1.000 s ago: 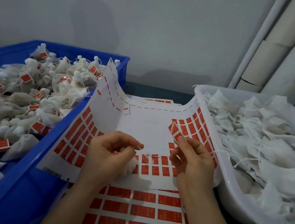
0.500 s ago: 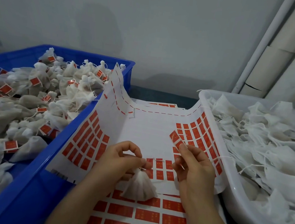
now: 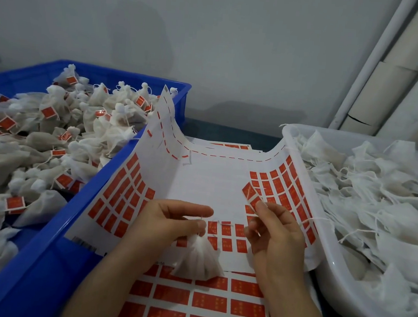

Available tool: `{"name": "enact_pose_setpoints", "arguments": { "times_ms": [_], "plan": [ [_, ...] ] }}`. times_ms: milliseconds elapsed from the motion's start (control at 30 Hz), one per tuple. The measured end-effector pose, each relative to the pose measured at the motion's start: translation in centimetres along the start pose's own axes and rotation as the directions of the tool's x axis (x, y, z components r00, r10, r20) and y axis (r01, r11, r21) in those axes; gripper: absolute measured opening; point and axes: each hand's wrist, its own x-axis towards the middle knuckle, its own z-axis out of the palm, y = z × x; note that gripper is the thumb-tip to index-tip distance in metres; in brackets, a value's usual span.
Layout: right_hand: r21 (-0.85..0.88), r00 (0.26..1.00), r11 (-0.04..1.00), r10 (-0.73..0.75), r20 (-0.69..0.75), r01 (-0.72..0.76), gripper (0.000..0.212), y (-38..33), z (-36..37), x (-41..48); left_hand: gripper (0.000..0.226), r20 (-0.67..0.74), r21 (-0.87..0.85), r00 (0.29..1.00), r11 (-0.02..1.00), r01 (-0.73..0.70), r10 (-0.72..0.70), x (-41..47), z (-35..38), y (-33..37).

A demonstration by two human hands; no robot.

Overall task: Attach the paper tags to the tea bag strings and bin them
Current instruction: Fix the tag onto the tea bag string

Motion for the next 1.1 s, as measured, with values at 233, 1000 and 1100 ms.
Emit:
{"name": "enact_pose_setpoints", "arguments": {
  "times_ms": [233, 1000, 1100],
  "plan": [
    [-0.101, 0.952, 0.994, 0.064, 0.299, -0.035, 0.019, 0.11, 0.2, -0.61, 0.046, 0.098, -0.03, 0.987, 0.992, -0.125, 0.127, -0.23, 0.34, 0.22],
    [-0.403, 0.94, 0.896, -0.042, 0.339, 0.185, 0.03, 0.58, 0.51, -0.95, 0.06, 0.195, 0.002, 0.943, 0.962, -0.275, 0.269, -0.01, 0.9, -0.1],
    [-0.418, 0.94, 0.888, -0.043, 0.34, 0.192, 0.018, 0.6, 0.48, -0.93, 0.057, 0.205, -0.015, 0.942, 0.963, -0.27, 0.267, 0.01, 0.82, -0.14]
  ]
}}
